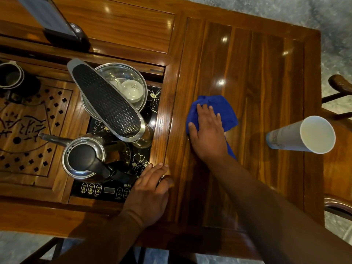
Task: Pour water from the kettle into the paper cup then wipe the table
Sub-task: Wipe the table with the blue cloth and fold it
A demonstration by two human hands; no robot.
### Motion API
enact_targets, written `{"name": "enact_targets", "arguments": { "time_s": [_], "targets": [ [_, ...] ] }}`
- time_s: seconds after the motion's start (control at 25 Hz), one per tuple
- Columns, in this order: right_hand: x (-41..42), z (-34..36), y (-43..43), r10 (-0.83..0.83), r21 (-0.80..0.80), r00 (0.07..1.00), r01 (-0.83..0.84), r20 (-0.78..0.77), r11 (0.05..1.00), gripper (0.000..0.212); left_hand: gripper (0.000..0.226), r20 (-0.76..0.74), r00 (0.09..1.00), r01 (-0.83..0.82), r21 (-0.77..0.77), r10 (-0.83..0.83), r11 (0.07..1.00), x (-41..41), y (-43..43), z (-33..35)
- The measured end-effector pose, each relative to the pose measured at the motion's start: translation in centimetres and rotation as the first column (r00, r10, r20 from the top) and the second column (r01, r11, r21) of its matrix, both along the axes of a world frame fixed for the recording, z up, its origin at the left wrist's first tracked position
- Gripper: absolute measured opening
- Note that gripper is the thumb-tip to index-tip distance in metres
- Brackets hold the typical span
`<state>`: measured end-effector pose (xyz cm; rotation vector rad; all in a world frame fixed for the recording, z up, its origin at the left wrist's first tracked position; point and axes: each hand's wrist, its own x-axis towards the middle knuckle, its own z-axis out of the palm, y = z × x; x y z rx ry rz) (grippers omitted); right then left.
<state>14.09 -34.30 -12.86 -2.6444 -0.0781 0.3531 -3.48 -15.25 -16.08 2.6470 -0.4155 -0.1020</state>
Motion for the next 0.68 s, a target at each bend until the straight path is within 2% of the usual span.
{"name": "enact_targets", "arguments": {
  "time_s": [0.08,0.24,0.48,0.56,0.68],
  "targets": [
    [-0.1,-0.1,0.4,0.071,0.044,0.997,-0.072,0.028,0.996,0.056,0.022,0.022,1.0,-0.008,0.002,0.008,1.0,-0.1,-0.1,0.0],
    [-4.3,-0.2,0.7,0.343,0.066,0.939,-0.345,0.041,0.936,0.053,0.024,0.079,0.997,-0.007,-0.018,0.008,1.0,0.0,-0.1,-0.3],
    [-13.3,0.1,-4.7,0.544,0.074,0.838,-0.54,-0.045,0.839,0.059,0.028,0.099,0.995,0.014,-0.025,-0.012,1.0,-0.1,0.0,-0.8],
    [-12.2,0.4,-6.8,0.532,0.074,0.846,-0.528,-0.035,0.846,0.059,0.032,0.091,0.996,0.022,-0.031,-0.019,0.999,-0.2,0.0,-0.8],
    [-6.3,0.6,-6.8,0.318,0.026,0.948,-0.318,-0.018,0.948,0.06,0.036,0.079,0.997,0.024,-0.039,-0.021,0.999,0.0,-0.1,-0.6]
  ]
}}
